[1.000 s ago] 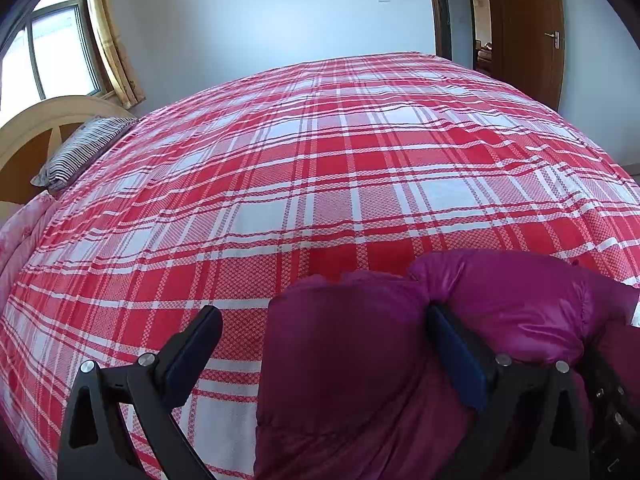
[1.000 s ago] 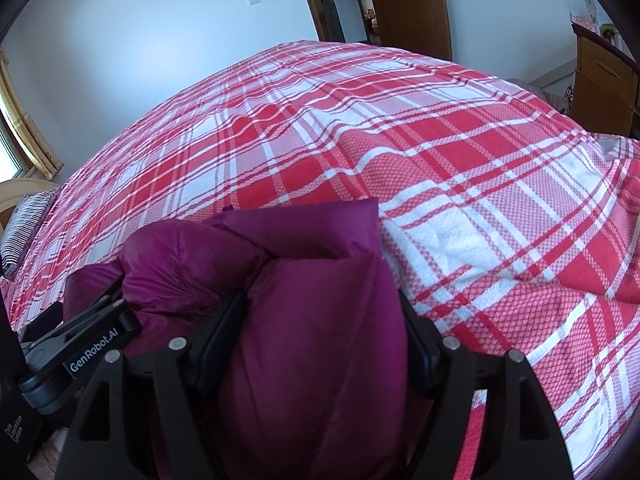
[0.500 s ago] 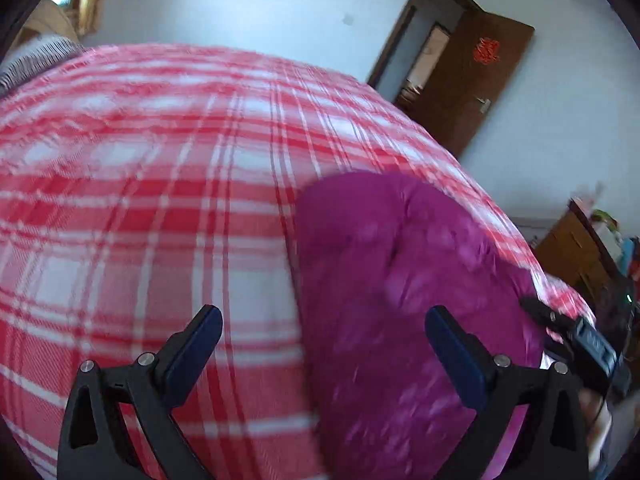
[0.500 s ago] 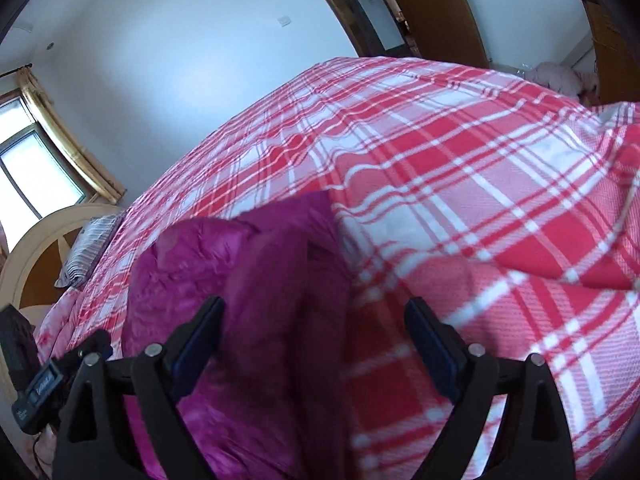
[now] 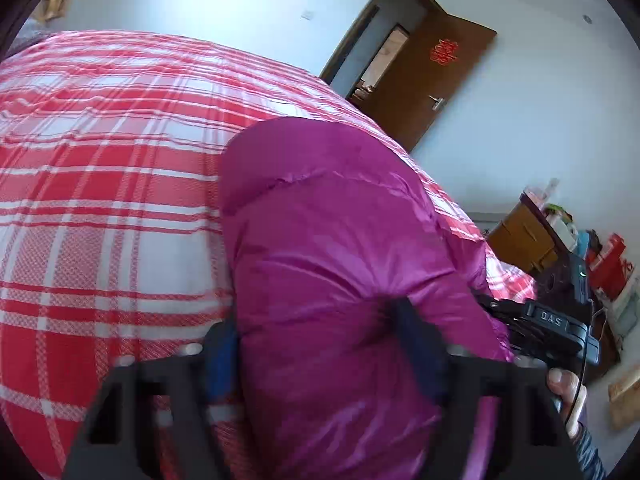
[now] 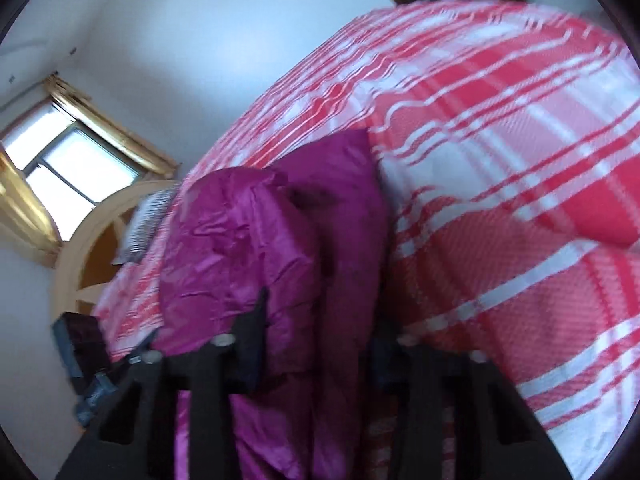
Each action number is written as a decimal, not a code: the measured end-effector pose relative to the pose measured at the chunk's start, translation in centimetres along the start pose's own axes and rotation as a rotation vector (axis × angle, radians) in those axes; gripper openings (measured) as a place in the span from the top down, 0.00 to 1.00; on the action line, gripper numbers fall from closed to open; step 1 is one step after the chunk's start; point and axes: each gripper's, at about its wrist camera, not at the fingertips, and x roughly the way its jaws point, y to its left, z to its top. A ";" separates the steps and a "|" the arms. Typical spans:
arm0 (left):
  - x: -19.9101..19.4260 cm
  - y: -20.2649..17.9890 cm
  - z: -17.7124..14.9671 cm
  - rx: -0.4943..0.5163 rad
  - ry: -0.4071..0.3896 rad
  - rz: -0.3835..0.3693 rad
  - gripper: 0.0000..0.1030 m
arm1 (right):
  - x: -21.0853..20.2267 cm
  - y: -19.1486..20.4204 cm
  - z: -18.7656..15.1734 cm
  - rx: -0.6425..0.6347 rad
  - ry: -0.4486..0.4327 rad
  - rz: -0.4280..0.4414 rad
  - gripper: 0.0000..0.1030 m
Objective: Fold large clothes
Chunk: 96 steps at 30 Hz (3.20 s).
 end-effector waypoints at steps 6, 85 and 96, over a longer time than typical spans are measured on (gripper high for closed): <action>-2.4 -1.6 0.3 0.035 -0.029 0.037 0.62 | -0.3 0.2 -0.8 0.059 -0.005 0.086 0.76; -20.4 19.1 -3.5 -0.211 -0.209 0.699 0.21 | 23.9 28.2 -7.5 -0.389 0.358 0.049 0.54; -27.3 12.4 -1.7 -0.080 -0.359 0.746 0.16 | 13.9 32.0 -7.8 -0.510 0.111 -0.059 0.19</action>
